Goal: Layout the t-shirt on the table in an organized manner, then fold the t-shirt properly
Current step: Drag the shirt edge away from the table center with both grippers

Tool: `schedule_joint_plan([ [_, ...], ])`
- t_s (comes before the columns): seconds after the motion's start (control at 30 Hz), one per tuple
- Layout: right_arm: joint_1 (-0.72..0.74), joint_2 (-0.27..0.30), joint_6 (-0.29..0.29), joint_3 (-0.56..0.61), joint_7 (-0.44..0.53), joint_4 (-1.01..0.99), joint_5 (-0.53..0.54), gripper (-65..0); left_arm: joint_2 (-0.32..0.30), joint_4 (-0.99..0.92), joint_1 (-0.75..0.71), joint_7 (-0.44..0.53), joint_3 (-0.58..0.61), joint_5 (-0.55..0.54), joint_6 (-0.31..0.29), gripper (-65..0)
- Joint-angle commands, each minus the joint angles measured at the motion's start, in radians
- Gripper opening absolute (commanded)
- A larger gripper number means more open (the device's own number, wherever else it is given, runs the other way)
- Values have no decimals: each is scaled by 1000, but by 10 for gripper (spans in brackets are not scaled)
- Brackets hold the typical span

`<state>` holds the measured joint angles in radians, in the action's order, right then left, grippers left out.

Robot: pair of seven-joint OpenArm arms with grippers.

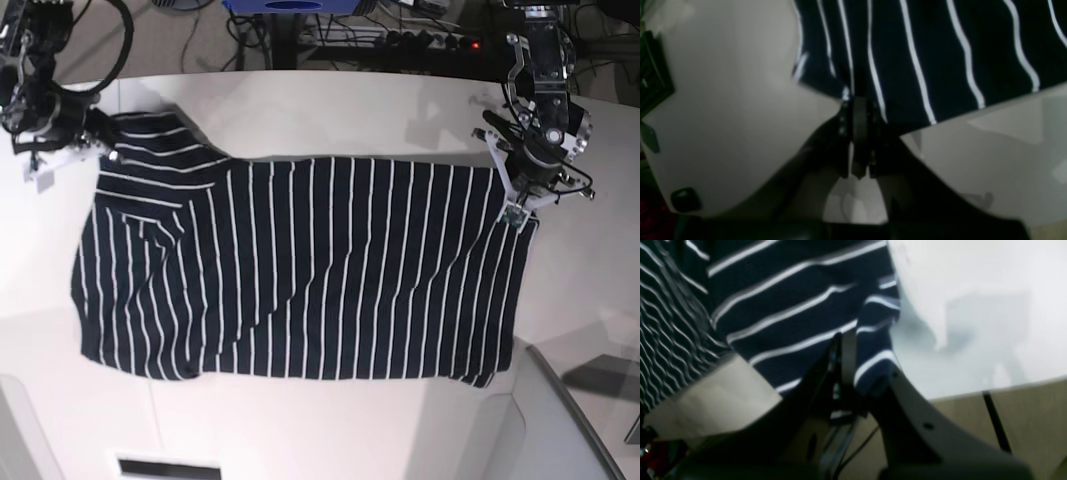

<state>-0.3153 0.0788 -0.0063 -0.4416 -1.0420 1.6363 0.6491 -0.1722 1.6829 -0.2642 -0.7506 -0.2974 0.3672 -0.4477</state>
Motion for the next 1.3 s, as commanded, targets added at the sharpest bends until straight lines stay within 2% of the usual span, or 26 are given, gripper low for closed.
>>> schedule_joint_plan([
  [0.0, -8, 3, 7, -6, 7, 18, 10, -650, -11, 19, -8, 7, -4, 11, 11, -650],
  [0.13, -38, -20, 2, -18, 7, 40, 7, -650, -13, 16, -42, 7, -3, 11, 11, -650],
  [0.23, -41, -41, 2, -84, 10, 35, 4, -650, -13, 15, -57, 7, -1, 11, 11, -650],
  [0.33, -40, -41, 1, -128, 27, 35, 4, -650, -20, -5, -62, 7, 42, 13, 11, -650],
  [0.43, -45, -41, 1, -136, -4, 49, 5, -644, -33, -8, -63, 4, 103, 13, 11, -650],
  [0.5, -46, -47, 1, -138, -57, 69, 5, -579, -34, -4, -63, -1, 120, 13, 11, -650],
  [0.57, -49, -53, 2, -142, -102, 97, 10, -459, -34, 7, -63, -2, 123, 13, 11, -650],
  [0.6, -60, -64, 2, -142, -99, 117, 10, -411, -33, 18, -63, -2, 122, 23, 11, -650],
  [0.67, -89, -76, 4, -150, -47, 177, 10, -383, -28, 43, -65, -2, 122, 68, 11, -650],
  [0.7, -106, -80, 4, -164, -10, 216, 10, -387, -26, 56, -76, -2, 120, 99, 11, -629],
  [0.77, -126, -81, 2, -182, 39, 279, 10, -386, -26, 96, -99, -2, 120, 141, 11, -467],
  [0.83, -127, -83, 2, -204, 65, 319, 10, -384, -26, 142, -128, -2, 120, 164, 11, -336],
  [0.9, -103, -73, 7, -205, 90, 319, 10, -384, -31, 184, -140, -2, 119, 164, 11, -253],
  [0.93, -74, -58, 9, -205, 102, 315, 7, -384, -31, 202, -140, -2, 111, 163, 11, -232],
  [1.0, -14, -23, 9, -178, 114, 270, 5, -384, -25, 224, -126, -2, 76, 161, 11, -230],
  [1.1, 110, 51, 9, -78, 141, 147, 5, -384, -8, 216, -25, -2, 57, 161, 11, -230],
  [1.2, 241, 100, 9, 30, 185, -34, 5, -387, -3, 99, 93, 3, 60, 161, 11, -239],
  [1.23, 279, 109, 9, 62, 205, -103, 5, -396, 6, 30, 144, 4, 76, 161, 11, -268],
  [1.27, 311, 115, 9, 91, 228, -172, 5, -425, 12, -42, 187, 6, 89, 161, 11, -341],
])
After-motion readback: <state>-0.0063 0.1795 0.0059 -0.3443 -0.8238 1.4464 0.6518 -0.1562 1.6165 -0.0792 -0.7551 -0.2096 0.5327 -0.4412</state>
